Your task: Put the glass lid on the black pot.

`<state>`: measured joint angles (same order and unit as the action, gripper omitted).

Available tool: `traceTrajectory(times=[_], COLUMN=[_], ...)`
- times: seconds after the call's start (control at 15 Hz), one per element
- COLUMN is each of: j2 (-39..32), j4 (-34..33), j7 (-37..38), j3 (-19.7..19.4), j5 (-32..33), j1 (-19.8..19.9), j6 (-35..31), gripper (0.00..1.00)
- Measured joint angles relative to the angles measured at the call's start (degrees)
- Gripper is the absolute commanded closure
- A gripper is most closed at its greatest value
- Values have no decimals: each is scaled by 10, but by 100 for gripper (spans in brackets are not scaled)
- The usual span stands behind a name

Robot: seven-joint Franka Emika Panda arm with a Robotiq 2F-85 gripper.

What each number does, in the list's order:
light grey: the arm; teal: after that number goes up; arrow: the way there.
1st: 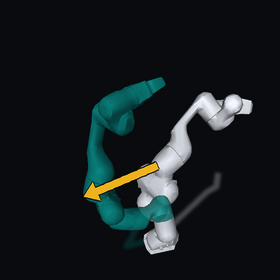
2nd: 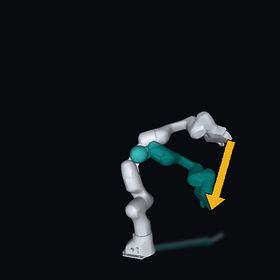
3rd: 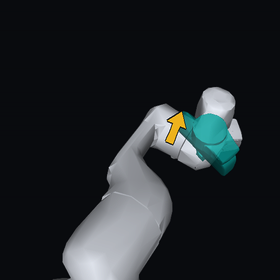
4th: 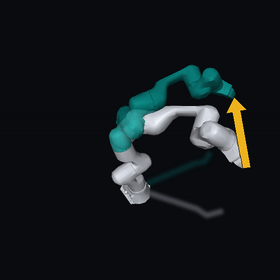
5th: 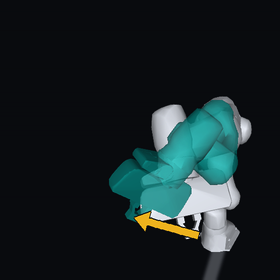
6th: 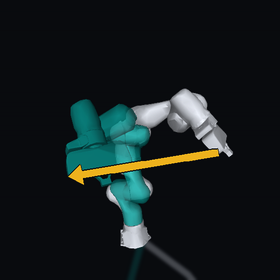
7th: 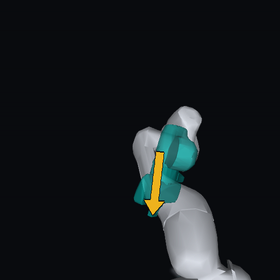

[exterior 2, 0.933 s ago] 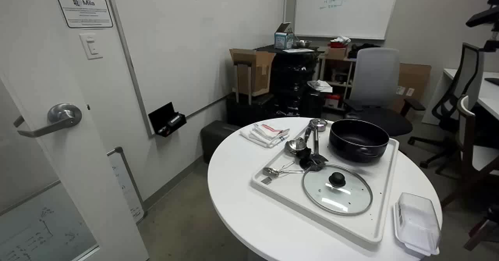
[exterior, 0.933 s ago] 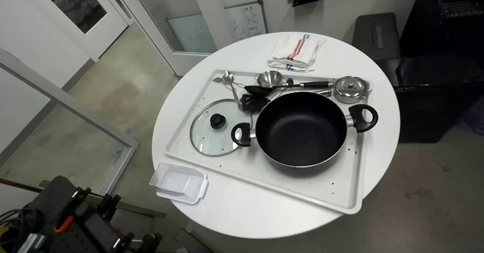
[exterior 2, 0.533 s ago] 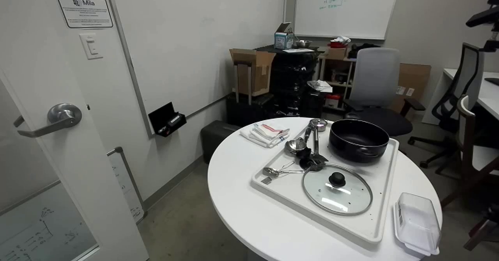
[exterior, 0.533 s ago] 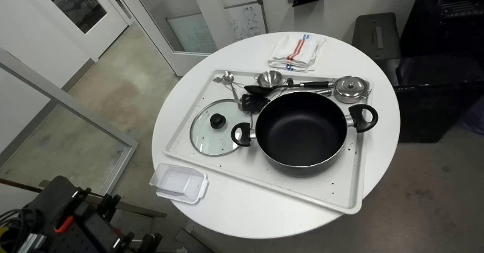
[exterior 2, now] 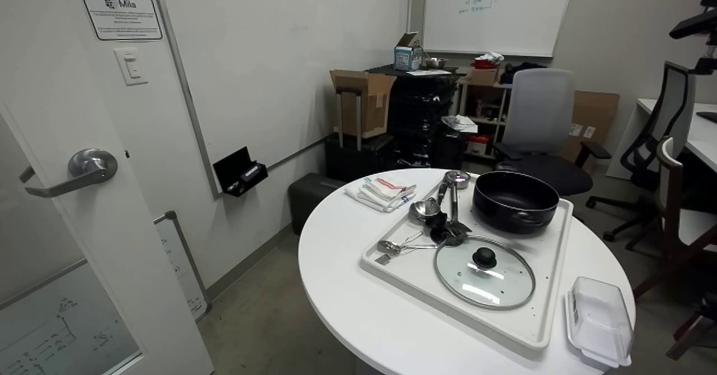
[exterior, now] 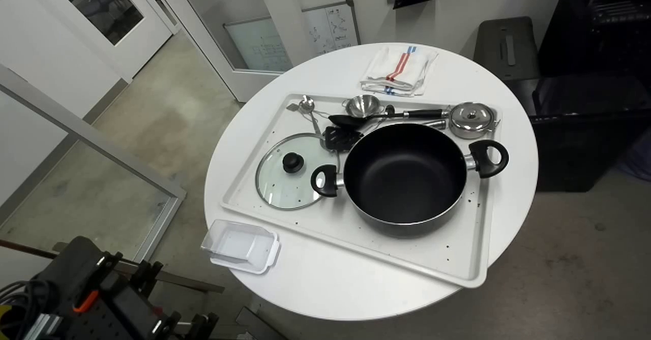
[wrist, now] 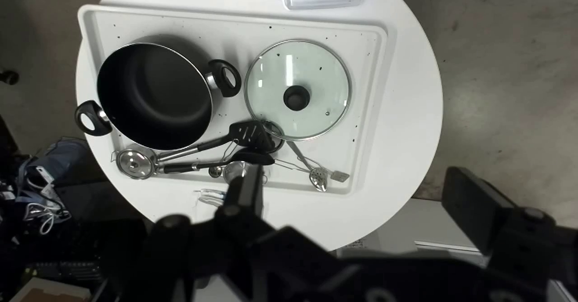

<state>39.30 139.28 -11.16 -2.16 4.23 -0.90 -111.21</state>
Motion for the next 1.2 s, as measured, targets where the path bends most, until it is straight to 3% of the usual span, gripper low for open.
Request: traceTrajectory(times=[0.53,1.2], j2=[-55,-272], j4=[-7,-86], j7=[0,0], j3=[-14,-31], j5=[-5,-24], j1=[-1,0], j6=[0,-74], gripper=[0,0])
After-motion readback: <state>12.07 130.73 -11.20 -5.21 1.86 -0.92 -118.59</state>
